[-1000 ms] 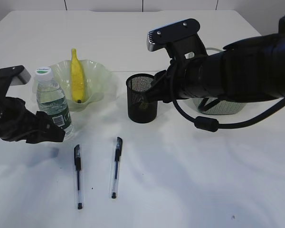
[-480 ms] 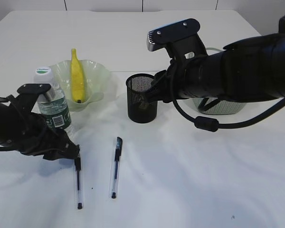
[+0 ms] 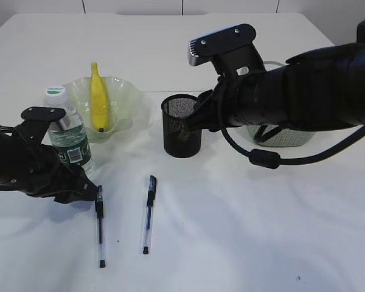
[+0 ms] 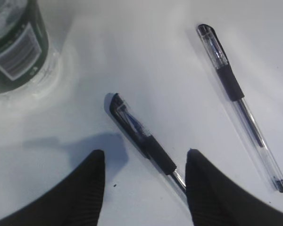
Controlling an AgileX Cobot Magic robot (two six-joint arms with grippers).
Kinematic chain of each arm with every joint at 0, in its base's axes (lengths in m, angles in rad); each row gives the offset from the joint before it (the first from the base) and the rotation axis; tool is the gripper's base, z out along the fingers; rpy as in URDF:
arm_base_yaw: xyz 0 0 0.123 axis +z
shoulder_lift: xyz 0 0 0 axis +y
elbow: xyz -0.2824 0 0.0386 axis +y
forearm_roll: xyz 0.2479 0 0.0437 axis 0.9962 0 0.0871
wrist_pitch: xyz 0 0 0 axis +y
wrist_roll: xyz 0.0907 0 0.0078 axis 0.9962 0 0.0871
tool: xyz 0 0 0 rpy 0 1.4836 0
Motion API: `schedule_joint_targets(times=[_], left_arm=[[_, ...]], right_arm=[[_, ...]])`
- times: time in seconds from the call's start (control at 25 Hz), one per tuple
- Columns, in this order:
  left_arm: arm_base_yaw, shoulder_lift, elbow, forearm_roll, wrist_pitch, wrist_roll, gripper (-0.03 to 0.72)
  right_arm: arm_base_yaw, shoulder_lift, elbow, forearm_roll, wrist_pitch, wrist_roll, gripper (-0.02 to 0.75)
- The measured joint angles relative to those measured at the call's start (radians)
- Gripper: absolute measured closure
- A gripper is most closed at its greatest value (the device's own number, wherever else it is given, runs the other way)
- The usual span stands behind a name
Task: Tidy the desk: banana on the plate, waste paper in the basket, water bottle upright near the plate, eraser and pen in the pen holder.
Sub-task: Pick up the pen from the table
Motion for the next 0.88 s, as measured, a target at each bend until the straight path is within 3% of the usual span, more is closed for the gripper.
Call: schedule_joint_targets(times=[0.48,0.88], left_arm=[[-0.082,0.0,0.0,0.002,-0.087,0.0,0.307],[-0.081,0.0,0.0,0.004,-0.168,0.0,0.307]], right_arm=[[0.0,0.0,0.0,0.0,0.0,-0.006,0.489],[0.0,0.0,0.0,0.0,0.0,-0.009,0.489]])
